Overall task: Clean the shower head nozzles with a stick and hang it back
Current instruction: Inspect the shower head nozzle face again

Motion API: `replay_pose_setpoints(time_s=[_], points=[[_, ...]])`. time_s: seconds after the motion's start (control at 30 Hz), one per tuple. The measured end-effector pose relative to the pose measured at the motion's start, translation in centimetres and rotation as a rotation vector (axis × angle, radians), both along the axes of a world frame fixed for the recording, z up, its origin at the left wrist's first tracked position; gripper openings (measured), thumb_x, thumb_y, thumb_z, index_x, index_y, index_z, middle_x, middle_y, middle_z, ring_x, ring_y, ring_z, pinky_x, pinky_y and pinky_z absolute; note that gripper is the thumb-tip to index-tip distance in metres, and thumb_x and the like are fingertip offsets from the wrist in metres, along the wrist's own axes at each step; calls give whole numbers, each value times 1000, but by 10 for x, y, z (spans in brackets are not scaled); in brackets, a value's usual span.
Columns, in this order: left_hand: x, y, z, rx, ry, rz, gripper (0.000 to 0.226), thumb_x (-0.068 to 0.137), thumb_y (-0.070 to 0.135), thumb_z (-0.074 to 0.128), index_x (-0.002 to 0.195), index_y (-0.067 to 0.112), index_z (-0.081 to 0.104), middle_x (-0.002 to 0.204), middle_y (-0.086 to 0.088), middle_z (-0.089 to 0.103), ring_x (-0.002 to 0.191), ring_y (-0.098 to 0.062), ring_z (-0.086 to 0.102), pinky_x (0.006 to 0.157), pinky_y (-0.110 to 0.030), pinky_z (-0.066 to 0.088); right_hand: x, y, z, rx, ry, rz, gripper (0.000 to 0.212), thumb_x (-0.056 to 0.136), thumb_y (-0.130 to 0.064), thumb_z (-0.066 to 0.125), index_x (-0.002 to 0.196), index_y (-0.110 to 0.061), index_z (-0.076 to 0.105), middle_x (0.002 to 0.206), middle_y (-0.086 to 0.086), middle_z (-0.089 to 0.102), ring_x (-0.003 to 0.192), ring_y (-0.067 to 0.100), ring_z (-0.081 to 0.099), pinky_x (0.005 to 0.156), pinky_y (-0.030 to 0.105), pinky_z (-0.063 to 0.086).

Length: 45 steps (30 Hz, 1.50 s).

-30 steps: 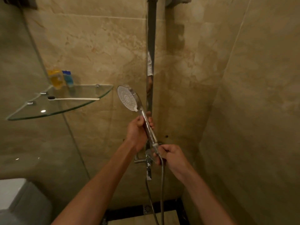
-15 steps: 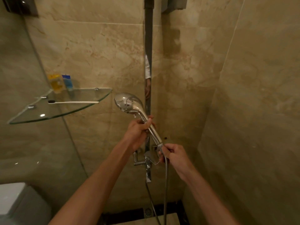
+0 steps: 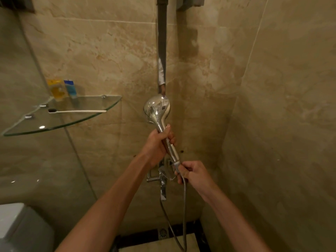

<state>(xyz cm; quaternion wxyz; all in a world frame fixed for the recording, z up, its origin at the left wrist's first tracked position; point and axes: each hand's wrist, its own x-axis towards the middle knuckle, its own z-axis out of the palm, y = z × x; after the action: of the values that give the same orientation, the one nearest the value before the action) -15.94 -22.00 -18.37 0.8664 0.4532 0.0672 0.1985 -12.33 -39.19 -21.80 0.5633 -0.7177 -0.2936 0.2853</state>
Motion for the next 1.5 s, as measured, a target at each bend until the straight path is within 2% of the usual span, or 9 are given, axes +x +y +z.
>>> replay_pose_setpoints(time_s=[0.3, 0.43, 0.63, 0.73, 0.83, 1.03, 1.2, 1.3, 1.5], points=[[2, -14, 6, 8, 46, 160, 10, 85, 1, 50, 83, 11, 51, 49, 4, 38, 39, -9, 35, 39, -24, 32, -15, 0, -7, 15, 3, 34, 23, 100, -14, 54, 89, -7, 72, 70, 2, 67, 64, 11, 62, 62, 20, 52], [-6, -17, 7, -14, -46, 90, 15, 84, 3, 50, 73, 13, 48, 43, 6, 35, 34, -7, 32, 36, -22, 27, -18, 0, -8, 124, 252, 80, 25, 101, -7, 48, 96, 6, 68, 81, 15, 64, 63, 17, 59, 61, 25, 52], [-12, -20, 13, 81, 41, 169, 33, 89, -6, 51, 102, 15, 30, 66, -5, 46, 49, -14, 45, 48, -28, 40, -23, -4, -4, 197, 372, 86, 23, 100, -2, 47, 100, 4, 68, 84, 11, 67, 68, 19, 61, 69, 29, 53], [-17, -18, 11, 112, 78, 169, 30, 91, 8, 64, 111, 12, 42, 80, -6, 58, 69, -17, 60, 71, -34, 53, -26, -7, -1, 211, 353, 76, 23, 100, -1, 47, 99, 3, 69, 81, 9, 67, 66, 18, 62, 66, 27, 55], [-19, -13, 8, 160, 69, 143, 26, 94, 25, 63, 110, 9, 50, 80, -3, 55, 72, -16, 55, 75, -36, 49, -25, -10, 2, 207, 319, 48, 25, 100, -5, 49, 94, -4, 73, 78, 5, 70, 67, 16, 63, 69, 28, 55], [-23, -7, 10, 258, 80, 97, 21, 97, 6, 52, 114, -5, 59, 88, -10, 60, 86, -26, 62, 89, -42, 52, -30, -14, -2, 134, 243, -38, 26, 100, -11, 52, 91, -15, 76, 80, 3, 71, 69, 13, 65, 73, 29, 56], [-26, -22, 20, 20, -96, 44, 19, 104, 6, 36, 110, 0, 52, 88, -13, 61, 77, -23, 63, 74, -36, 55, -33, -17, 9, 225, 377, 7, 28, 102, -6, 45, 95, -5, 72, 77, 4, 70, 63, 12, 62, 65, 26, 54], [-23, -31, 26, 60, -50, 78, 20, 100, 24, 51, 110, 8, 51, 81, -5, 55, 69, -16, 54, 68, -31, 48, -35, -18, 15, 206, 304, 25, 25, 102, -6, 45, 96, -5, 69, 77, 3, 69, 65, 13, 62, 67, 26, 55], [-20, -28, 24, 317, 74, 150, 18, 88, 0, 63, 104, 9, 62, 80, 3, 62, 80, -12, 58, 75, -27, 49, -34, -19, 14, 164, 222, -24, 23, 101, -9, 48, 95, -11, 70, 74, 1, 70, 66, 11, 65, 73, 30, 56]])
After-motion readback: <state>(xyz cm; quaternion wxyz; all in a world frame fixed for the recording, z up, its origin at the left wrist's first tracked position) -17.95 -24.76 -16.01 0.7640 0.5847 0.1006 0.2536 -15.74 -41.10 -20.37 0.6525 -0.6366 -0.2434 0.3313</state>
